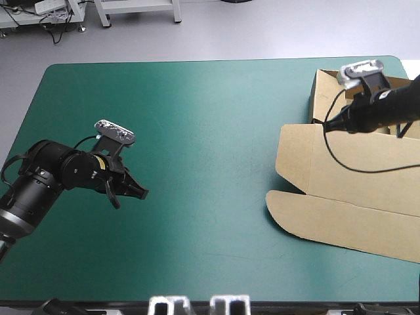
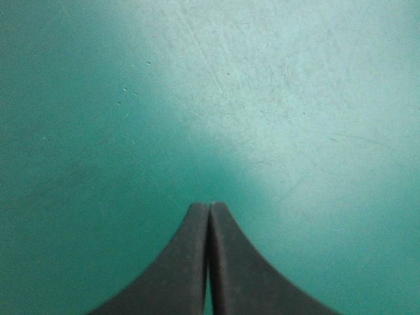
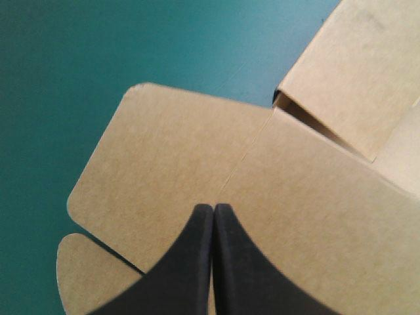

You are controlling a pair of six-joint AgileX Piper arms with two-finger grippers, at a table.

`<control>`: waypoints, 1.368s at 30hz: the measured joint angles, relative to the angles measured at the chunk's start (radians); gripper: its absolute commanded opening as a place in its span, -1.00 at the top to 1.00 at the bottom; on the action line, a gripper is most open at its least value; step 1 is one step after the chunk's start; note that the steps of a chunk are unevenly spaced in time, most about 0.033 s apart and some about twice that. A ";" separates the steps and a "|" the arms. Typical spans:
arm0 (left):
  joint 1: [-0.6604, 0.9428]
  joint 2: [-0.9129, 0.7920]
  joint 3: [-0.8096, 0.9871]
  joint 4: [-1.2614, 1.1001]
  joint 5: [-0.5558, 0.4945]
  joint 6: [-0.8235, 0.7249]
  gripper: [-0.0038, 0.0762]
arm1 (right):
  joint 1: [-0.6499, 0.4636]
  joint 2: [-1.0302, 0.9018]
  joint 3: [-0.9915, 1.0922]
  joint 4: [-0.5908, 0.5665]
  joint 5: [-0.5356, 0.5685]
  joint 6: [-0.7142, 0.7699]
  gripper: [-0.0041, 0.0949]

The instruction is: Fold the box

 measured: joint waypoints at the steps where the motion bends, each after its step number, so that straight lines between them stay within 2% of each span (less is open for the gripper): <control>1: 0.000 0.000 0.006 0.000 -0.008 0.000 0.93 | 0.004 -0.027 0.046 0.003 -0.025 -0.001 0.95; 6: 0.000 -0.004 0.039 0.000 -0.058 0.000 0.93 | 0.008 -0.193 0.282 0.017 -0.150 -0.018 0.95; 16: 0.000 -0.019 0.068 0.000 -0.092 0.000 0.93 | 0.008 -0.477 0.515 0.019 -0.186 -0.042 0.95; 23: 0.000 -0.103 0.157 -0.005 -0.112 -0.046 0.93 | 0.008 -0.503 0.534 0.032 -0.182 -0.050 0.95; 30: 0.000 -0.165 0.210 -0.009 -0.116 -0.078 0.93 | 0.008 -0.503 0.534 0.049 -0.125 -0.066 0.95; 41: 0.000 -0.188 0.227 -0.024 -0.160 -0.078 0.93 | 0.008 -0.503 0.534 0.055 -0.125 -0.085 0.95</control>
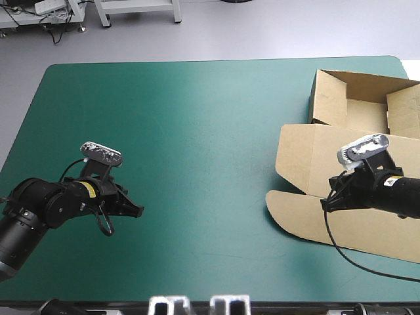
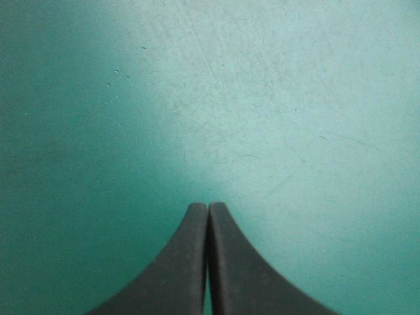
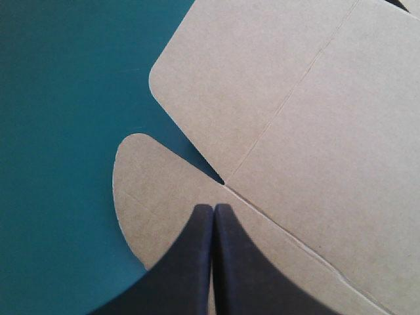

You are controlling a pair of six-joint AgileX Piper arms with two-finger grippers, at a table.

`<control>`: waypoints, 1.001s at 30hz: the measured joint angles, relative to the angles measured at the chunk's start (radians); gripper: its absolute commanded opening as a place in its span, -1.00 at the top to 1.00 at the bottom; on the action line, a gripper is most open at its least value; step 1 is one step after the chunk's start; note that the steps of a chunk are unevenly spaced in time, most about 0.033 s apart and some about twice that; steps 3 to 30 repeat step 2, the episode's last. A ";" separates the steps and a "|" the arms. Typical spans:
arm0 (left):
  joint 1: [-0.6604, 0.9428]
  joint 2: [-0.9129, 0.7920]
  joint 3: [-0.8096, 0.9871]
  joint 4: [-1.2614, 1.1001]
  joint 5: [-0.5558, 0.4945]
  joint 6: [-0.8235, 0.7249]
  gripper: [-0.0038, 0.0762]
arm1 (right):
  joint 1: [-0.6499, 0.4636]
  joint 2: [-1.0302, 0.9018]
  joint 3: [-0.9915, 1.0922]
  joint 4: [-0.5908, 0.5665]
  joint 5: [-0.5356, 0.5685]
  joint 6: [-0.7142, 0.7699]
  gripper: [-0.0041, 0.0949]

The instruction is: Fold the box

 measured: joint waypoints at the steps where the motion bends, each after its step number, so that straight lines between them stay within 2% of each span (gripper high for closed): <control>1: 0.000 0.000 0.000 -0.006 -0.001 0.000 0.93 | 0.000 0.000 0.000 0.001 0.005 0.009 0.95; 30: 0.000 0.000 0.000 -0.011 -0.003 0.000 0.93 | 0.000 0.000 0.000 0.002 0.011 0.019 0.95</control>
